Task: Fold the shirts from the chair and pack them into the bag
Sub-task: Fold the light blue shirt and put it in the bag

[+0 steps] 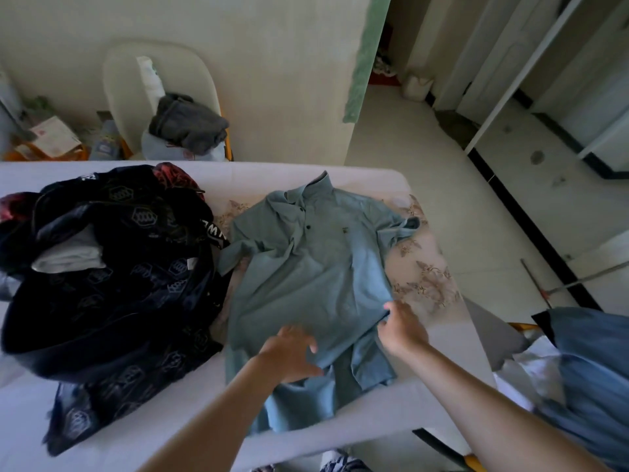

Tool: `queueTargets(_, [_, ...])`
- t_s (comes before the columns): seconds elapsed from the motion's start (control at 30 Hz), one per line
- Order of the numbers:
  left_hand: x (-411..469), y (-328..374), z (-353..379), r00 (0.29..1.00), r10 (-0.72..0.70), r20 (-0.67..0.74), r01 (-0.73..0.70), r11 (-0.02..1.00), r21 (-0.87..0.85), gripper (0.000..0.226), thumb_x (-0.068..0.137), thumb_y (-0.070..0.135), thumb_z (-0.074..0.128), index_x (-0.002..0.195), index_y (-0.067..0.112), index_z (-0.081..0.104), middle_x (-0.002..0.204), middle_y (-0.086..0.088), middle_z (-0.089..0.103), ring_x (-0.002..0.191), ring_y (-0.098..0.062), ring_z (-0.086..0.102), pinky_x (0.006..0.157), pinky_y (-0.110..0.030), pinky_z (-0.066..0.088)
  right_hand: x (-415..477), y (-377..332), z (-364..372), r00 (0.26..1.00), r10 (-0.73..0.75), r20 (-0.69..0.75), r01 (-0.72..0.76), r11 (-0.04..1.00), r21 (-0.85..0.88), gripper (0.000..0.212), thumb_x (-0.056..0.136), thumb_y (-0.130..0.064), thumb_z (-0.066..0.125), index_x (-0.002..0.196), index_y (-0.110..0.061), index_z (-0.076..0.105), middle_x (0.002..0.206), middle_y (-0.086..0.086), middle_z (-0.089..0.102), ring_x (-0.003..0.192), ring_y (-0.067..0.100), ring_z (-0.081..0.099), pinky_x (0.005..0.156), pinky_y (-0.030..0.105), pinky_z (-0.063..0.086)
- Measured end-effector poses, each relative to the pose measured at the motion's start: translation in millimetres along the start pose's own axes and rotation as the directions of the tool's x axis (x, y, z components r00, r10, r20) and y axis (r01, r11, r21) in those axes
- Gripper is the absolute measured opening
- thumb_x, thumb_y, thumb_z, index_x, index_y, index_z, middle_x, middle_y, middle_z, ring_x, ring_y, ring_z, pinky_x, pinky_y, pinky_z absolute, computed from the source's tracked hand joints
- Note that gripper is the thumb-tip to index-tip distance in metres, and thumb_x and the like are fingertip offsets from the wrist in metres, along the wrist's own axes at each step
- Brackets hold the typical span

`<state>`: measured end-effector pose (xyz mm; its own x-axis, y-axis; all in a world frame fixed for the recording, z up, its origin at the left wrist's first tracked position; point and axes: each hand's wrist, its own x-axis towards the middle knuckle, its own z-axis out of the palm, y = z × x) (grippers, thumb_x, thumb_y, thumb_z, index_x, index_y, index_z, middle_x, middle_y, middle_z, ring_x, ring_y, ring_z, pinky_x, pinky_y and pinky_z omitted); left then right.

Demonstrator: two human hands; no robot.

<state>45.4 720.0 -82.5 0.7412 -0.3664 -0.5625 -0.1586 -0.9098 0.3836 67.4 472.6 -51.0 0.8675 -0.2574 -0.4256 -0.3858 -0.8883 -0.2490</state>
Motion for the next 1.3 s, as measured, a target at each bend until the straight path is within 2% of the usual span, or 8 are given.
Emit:
queueTargets(0.17, [2.0,16.8,19.9,0.989,0.019,-0.148,-0.007,0.997,0.078,0.053,0.077,0.062,0.065,0.122,0.037,0.055,0.129,0.004,0.042,0.129,-0.02,0.035,0.103,-0.033,0.036,0.9,21.0,16.9,0.99,0.076,0.123,-0.082,0.996,0.045,0.053,0.089,-0.052,0.059,0.132,-0.022,0.048,0.123,-0.003,0.059,0.115,0.024,0.06,0.084,0.033,0.046])
queueTargets(0.33, [18.1,48.2,36.3,0.973,-0.033,-0.228,0.054,0.995,0.085,0.074,0.075,0.059,0.07,0.138,0.032,0.042,0.132,0.002,0.038,0.127,-0.02,0.036,0.103,-0.038,0.039,15.0,18.0,36.5,0.999,-0.042,-0.023,0.047,0.95,0.307,0.027,0.092,-0.025,0.063,0.119,-0.029,0.064,0.107,-0.006,0.068,0.096,0.018,0.063,0.085,0.032,0.052])
queueTargets(0.57, [30.1,55.2,41.3,0.96,-0.105,-0.259,0.058,0.982,-0.181,0.04,0.092,0.012,0.052,0.13,0.022,0.06,0.129,-0.009,0.06,0.12,-0.03,0.056,0.1,-0.032,0.043,14.4,70.9,-11.4,0.961,-0.145,-0.237,0.202,0.95,0.236,0.03,0.093,-0.016,0.049,0.108,-0.025,0.074,0.114,-0.004,0.072,0.104,0.022,0.066,0.089,0.029,0.05])
queueTargets(0.73, [18.8,88.2,13.9,0.982,-0.064,0.177,0.067,0.998,-0.01,0.038,0.09,0.018,0.052,0.126,0.024,0.062,0.121,-0.002,0.067,0.101,-0.022,0.065,0.081,-0.027,0.052,12.7,104.5,-47.1,0.93,-0.16,0.331,0.242,0.944,-0.225,0.021,0.086,-0.023,0.051,0.088,-0.019,0.071,0.088,-0.004,0.068,0.084,0.024,0.064,0.068,0.026,0.049])
queueTargets(0.83, [12.2,106.1,11.1,0.904,-0.085,0.419,0.144,0.983,-0.111,0.031,0.094,0.029,0.057,0.123,0.022,0.065,0.098,-0.001,0.071,0.082,-0.019,0.067,0.072,-0.027,0.054,7.1,99.7,-48.7,0.913,-0.176,0.367,0.301,0.9,-0.316,0.017,0.085,-0.025,0.05,0.072,-0.018,0.058,0.076,-0.001,0.059,0.073,0.021,0.057,0.061,0.028,0.042])
queueTargets(0.93, [19.4,106.8,13.3,0.991,-0.082,0.103,0.1,0.979,-0.177,0.029,0.095,0.028,0.056,0.123,0.026,0.065,0.117,0.003,0.069,0.099,-0.015,0.066,0.085,-0.025,0.051,12.6,85.1,-40.1,0.912,-0.39,0.129,0.407,0.899,-0.163,0.012,0.09,-0.029,0.051,0.09,-0.03,0.063,0.104,-0.003,0.061,0.098,0.02,0.059,0.081,0.031,0.045])
queueTargets(1.03, [30.9,92.9,10.6,0.97,-0.103,-0.222,0.063,0.981,-0.182,0.032,0.093,0.022,0.053,0.121,0.03,0.066,0.122,0.005,0.063,0.112,-0.016,0.061,0.094,-0.027,0.049,23.5,61.8,-30.0,0.839,-0.525,0.144,0.544,0.822,-0.169,0.03,0.09,-0.028,0.055,0.119,-0.028,0.061,0.133,-0.002,0.05,0.128,0.021,0.047,0.102,0.034,0.041])
queueTargets(1.3, [86.2,72.1,-27.4,0.941,0.023,-0.337,-0.008,0.999,0.046,0.054,0.092,0.025,0.053,0.144,0.025,0.043,0.146,0.002,0.041,0.136,-0.022,0.033,0.112,-0.038,0.032,89.5,38.1,-26.0,0.81,-0.572,0.132,0.584,0.761,-0.284,0.058,0.089,-0.018,0.053,0.146,-0.012,0.043,0.162,0.014,0.021,0.148,0.029,0.022,0.119,0.039,0.022])
